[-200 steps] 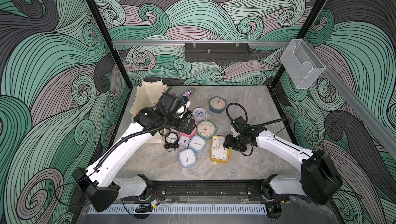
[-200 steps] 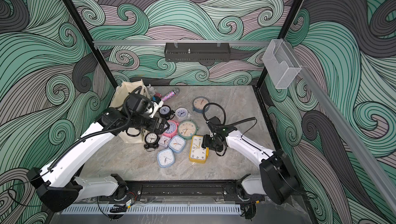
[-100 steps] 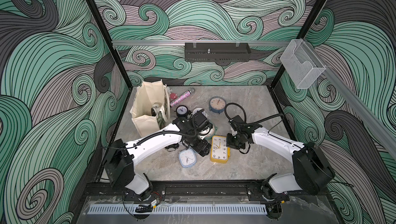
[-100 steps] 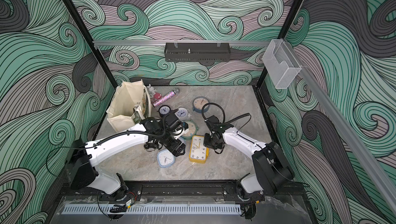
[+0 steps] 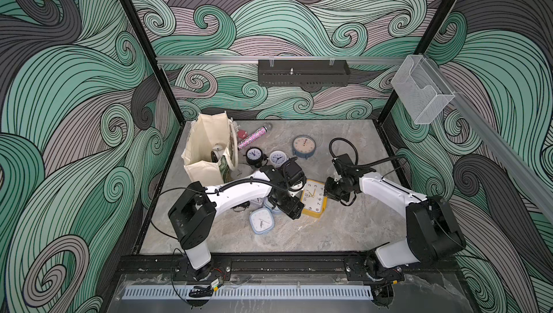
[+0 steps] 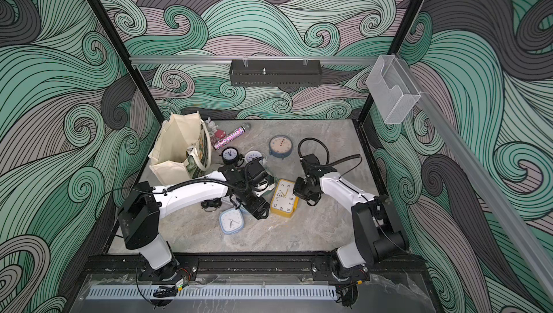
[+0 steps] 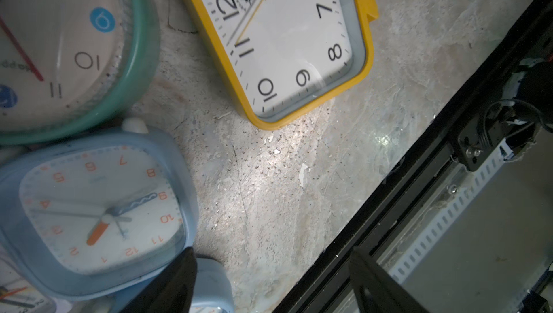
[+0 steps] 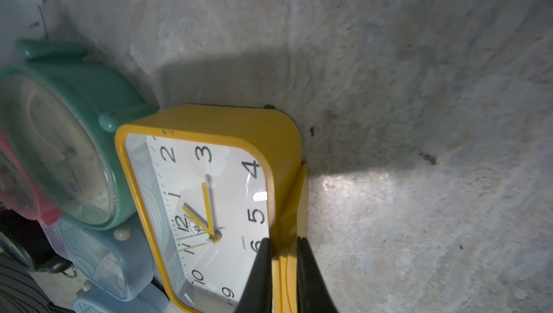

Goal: Put the alarm clock into the canvas bag
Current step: Move the alarm to the center of the board.

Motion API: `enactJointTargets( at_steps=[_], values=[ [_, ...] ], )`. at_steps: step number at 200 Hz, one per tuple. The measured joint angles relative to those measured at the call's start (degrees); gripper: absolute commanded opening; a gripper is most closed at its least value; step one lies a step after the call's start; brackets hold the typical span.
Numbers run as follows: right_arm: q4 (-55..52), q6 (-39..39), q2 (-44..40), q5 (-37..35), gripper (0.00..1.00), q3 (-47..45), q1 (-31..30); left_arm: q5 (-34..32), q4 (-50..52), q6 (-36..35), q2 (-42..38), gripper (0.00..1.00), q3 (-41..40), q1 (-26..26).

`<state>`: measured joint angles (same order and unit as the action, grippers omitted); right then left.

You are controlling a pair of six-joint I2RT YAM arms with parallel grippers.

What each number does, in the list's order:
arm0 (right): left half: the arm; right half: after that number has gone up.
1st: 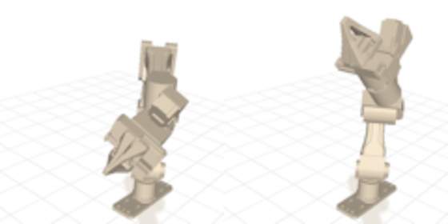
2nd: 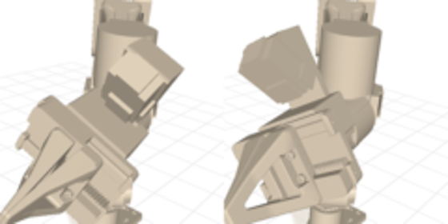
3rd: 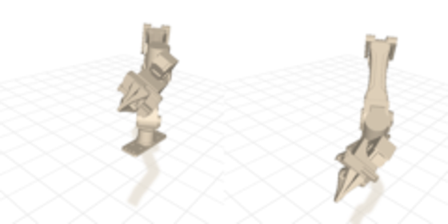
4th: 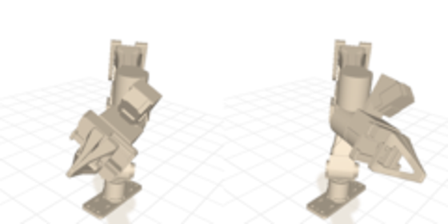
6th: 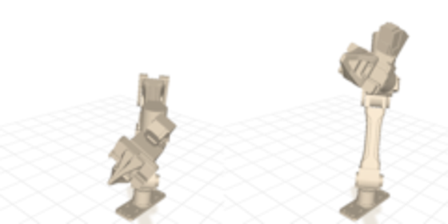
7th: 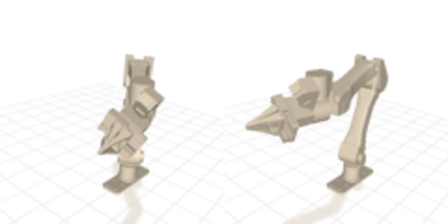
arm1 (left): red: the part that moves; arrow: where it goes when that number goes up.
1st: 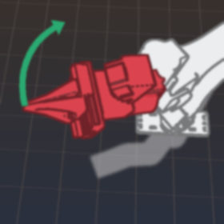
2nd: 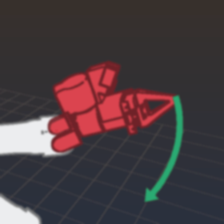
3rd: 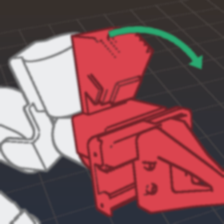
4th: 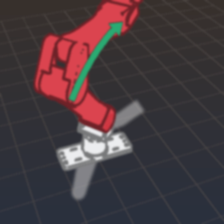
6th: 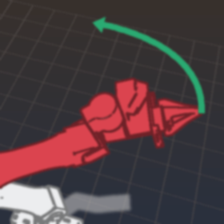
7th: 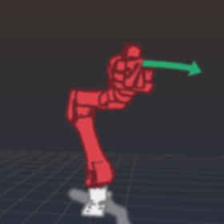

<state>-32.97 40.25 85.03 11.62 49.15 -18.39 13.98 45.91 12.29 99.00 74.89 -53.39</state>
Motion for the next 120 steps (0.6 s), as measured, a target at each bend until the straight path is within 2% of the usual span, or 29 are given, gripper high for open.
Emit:
enactJointTargets(
  at_steps=[29, 40, 58, 71, 81, 120],
  values=[
    [1.9, 3.9, -1.0, 0.2, 0.00, -0.9, 4.7, 0.3, -0.7, 0.6, 2.3, 0.80, 3.4, -0.4],
    [2.6, 5.7, -1.6, 0.3, 0.14, -1.7, 6.0, 0.5, -1.3, 1.1, 3.3, 0.76, 4.6, -0.4],
    [3.2, 7.5, -1.9, 0.7, 0.30, -2.2, 6.9, 0.9, -2.6, 1.8, 4.8, 0.73, 5.7, -0.4],
    [3.5, 7.7, -2.4, 1.0, 0.37, -2.2, 6.9, 1.1, -3.5, 2.4, 5.9, 0.68, 6.0, -0.5],
    [3.6, 7.5, -3.6, 1.0, 0.49, -2.3, 6.8, 1.5, -3.7, 2.8, 7.0, 0.65, 6.1, -0.7],
    [2.0, 3.8, -5.6, 0.2, 0.69, -0.5, 8.3, 3.2, -5.2, 5.6, 10.0, 0.54, 6.1, -1.2]
  ],
)
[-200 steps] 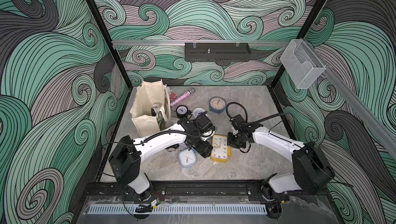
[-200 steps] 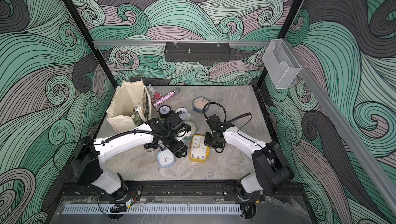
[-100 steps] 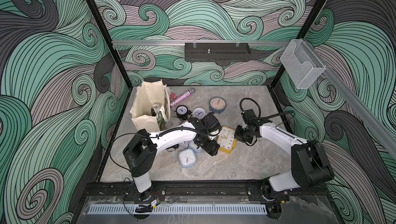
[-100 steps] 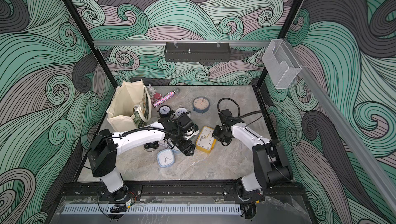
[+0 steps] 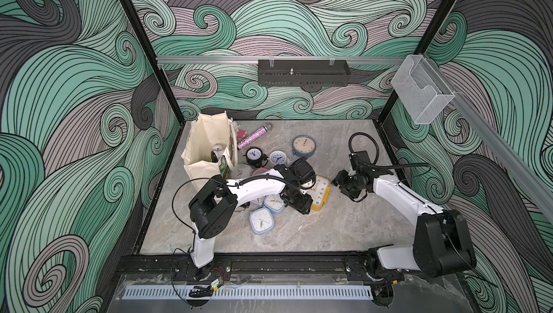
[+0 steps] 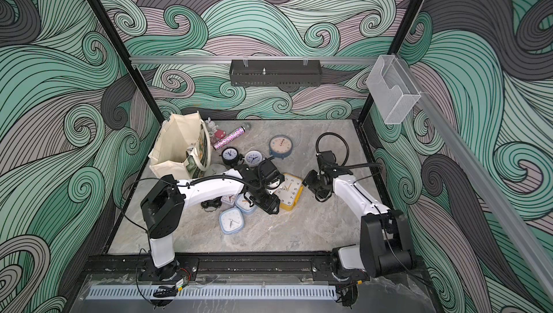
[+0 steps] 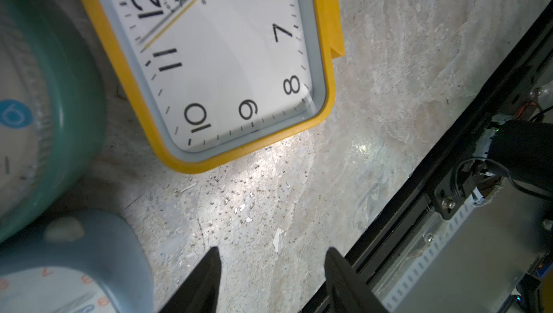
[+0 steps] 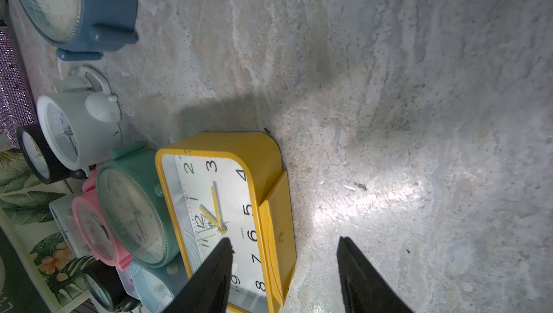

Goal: Put the alarm clock into the canvas bag
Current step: Move the alarm to the center of the board.

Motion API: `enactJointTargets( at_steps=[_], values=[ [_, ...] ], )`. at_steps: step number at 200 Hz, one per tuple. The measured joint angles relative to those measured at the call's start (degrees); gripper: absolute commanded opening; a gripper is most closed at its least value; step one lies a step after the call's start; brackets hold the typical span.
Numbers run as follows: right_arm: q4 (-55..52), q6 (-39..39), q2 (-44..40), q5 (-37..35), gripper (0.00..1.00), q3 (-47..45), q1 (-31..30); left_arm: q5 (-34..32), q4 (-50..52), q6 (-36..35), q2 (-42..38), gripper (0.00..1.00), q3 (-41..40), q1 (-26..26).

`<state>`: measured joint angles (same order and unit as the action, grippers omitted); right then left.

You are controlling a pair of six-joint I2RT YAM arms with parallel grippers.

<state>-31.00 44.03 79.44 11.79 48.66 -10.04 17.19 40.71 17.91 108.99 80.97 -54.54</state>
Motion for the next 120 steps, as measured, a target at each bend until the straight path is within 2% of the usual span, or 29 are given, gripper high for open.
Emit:
enactJointTargets(
  at_steps=[44, 83, 120],
  values=[
    [-0.3, -3.3, 1.2, 1.2, 1.00, 1.8, 0.7, 0.2, -2.3, 3.0, 3.2, 0.44, 0.2, 0.0],
    [-1.0, -5.0, 0.9, 1.3, 1.00, 1.8, 0.7, 0.0, -3.2, 5.6, 8.5, 0.32, 4.2, 0.0],
    [-1.9, -5.9, -0.7, 1.2, 1.00, 1.8, 0.8, -4.3, -1.9, 8.0, 11.3, 0.31, 9.2, 0.3]
  ],
)
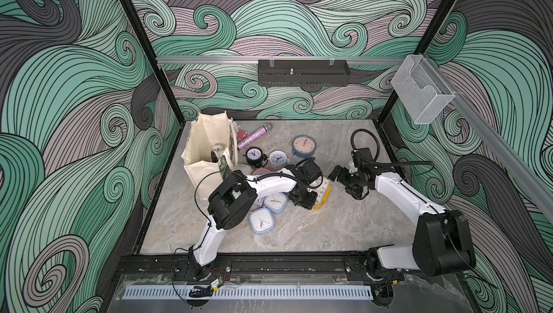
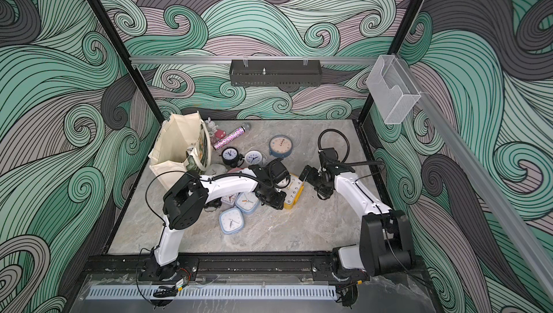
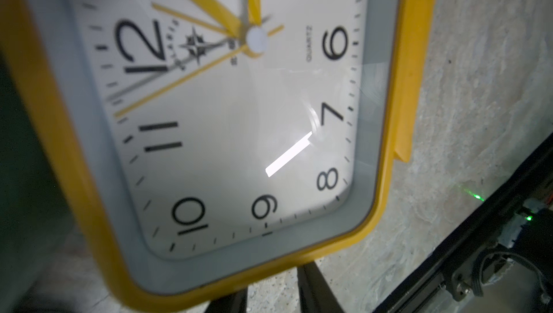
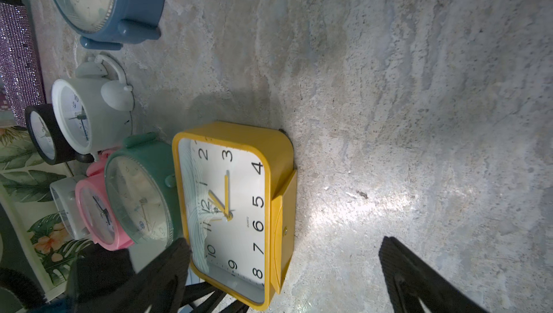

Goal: Put the alarm clock into the canvas bag
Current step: Move the alarm to the center of the board.

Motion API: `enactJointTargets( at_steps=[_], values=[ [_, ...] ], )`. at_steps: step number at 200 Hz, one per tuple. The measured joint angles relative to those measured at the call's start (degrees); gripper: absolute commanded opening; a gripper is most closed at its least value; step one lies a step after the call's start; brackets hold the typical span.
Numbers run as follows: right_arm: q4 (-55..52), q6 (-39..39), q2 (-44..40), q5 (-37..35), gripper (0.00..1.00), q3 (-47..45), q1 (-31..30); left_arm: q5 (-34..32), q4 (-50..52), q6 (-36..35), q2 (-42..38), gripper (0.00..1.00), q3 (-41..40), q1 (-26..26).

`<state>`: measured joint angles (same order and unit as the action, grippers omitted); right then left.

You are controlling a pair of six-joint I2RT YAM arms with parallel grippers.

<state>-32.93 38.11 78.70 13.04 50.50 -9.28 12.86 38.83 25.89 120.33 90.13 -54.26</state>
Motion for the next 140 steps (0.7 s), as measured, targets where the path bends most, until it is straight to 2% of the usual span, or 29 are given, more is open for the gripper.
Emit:
enactJointTargets(
  at_steps=[21, 47, 95, 125, 140],
  values=[
    [-0.8, -0.4, -1.4, -0.5, 1.00, 0.0, 0.0, -5.3, 1.9, 0.8, 1.7, 0.31, 4.2, 0.7],
    [-1.5, -1.4, -3.3, -1.5, 1.00, 0.0, 0.2, -10.7, 5.4, 1.1, 6.6, 0.31, 14.2, 2.7],
    [-1.9, -3.7, -3.1, -3.7, 1.00, -0.1, 0.3, -12.6, 7.5, 0.3, 14.4, 0.33, 26.7, 8.6],
    [-1.6, -4.6, -1.8, -5.0, 0.99, 0.0, 0.5, -12.4, 8.3, -0.9, 14.2, 0.37, 27.9, 10.6],
    [-1.5, -4.7, -0.4, -5.8, 0.90, 0.1, 0.5, -11.1, 7.6, -1.6, 11.6, 0.40, 25.0, 10.7]
  ],
)
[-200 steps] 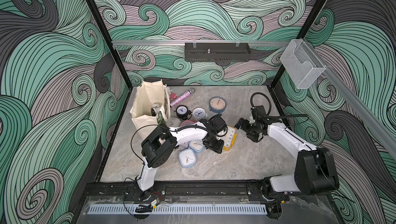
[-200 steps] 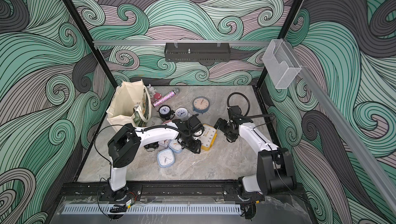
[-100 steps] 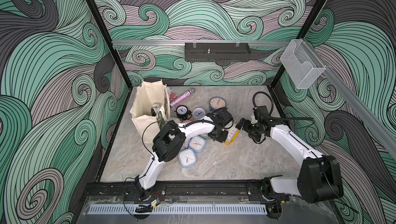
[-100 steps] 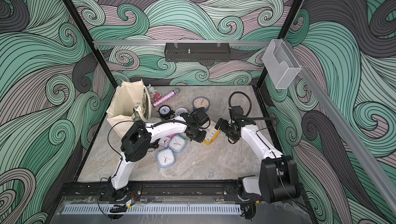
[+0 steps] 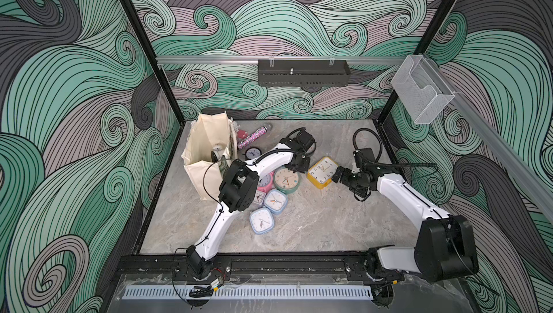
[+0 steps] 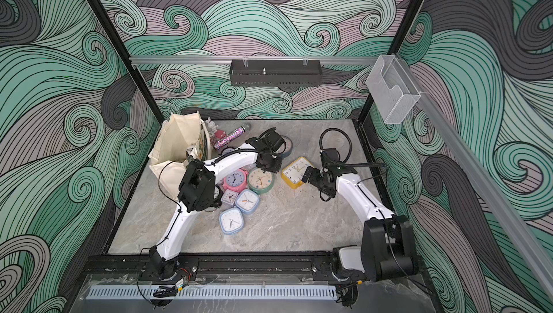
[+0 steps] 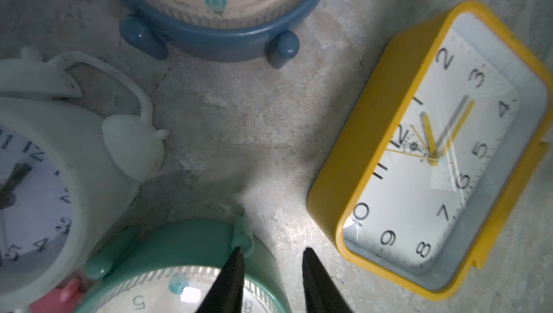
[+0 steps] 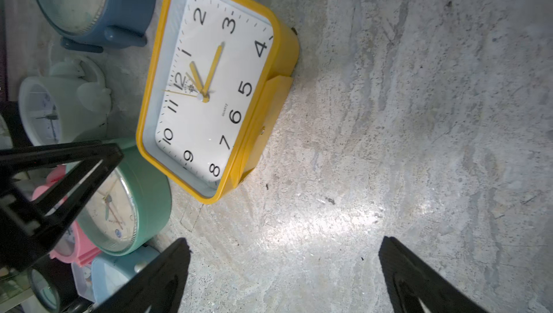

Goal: Put the alarm clock into the canvas bag
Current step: Move the alarm to the center of the board.

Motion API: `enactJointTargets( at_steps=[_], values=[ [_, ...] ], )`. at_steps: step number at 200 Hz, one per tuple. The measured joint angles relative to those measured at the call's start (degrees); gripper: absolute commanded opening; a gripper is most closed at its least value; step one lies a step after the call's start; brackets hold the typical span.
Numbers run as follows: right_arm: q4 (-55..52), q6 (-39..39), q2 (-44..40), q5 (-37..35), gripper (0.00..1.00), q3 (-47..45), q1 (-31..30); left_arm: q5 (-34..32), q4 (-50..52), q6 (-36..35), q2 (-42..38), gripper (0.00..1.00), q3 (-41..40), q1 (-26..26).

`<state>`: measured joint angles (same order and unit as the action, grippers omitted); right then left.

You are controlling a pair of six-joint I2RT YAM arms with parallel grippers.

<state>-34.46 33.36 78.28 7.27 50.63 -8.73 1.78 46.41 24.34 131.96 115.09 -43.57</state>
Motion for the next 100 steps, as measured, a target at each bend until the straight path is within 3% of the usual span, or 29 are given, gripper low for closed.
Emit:
enactJointTargets(
  at_steps=[18, 32, 44, 52, 100],
  values=[
    [0.2, 0.0, 2.6, -0.5, 0.67, 0.2, 0.0, 2.1, 0.3, -0.9, -5.5, 0.47, -4.3, -0.1],
    [0.2, 0.6, 4.2, -0.8, 0.54, 0.0, 0.0, 3.1, 0.3, -1.4, -10.8, 0.59, -6.6, -0.2],
    [0.8, 1.4, 5.0, -0.9, 0.50, -0.6, 0.0, 3.9, 0.2, -2.3, -16.7, 0.77, -9.0, -0.2],
    [1.1, 1.9, 5.4, -1.0, 0.50, -1.1, 0.0, 4.3, -0.1, -3.1, -20.7, 0.97, -10.7, -0.2],
    [3.0, 3.6, 9.9, -1.5, 0.46, -0.4, -3.1, 8.3, -9.0, -6.3, -44.6, 0.99, -30.1, -0.1]
  ],
)
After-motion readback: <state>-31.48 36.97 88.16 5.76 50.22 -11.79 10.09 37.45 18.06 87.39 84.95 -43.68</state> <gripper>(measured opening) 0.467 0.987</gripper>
